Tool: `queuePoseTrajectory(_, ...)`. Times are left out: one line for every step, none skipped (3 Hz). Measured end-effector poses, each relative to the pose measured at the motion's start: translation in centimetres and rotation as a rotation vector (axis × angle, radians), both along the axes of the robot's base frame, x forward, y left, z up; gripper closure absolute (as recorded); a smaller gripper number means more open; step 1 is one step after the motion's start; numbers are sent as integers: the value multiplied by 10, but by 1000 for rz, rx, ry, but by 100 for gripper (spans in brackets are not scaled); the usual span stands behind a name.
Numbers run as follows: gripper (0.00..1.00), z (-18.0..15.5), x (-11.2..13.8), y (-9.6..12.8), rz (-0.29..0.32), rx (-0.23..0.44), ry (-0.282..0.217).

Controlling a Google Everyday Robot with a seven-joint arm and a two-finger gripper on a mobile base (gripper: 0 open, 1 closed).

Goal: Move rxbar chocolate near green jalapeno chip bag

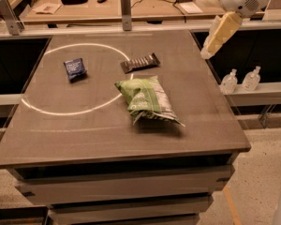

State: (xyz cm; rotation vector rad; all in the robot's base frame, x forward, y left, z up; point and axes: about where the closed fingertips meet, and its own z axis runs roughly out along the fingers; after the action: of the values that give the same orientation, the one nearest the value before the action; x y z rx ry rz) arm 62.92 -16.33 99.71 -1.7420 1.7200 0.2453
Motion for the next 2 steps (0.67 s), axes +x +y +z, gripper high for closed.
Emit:
queuePoseTrajectory(0,-17,19,8,-7,-29,14)
queuePoseTrajectory(0,-30,35,24,21,-63,-11)
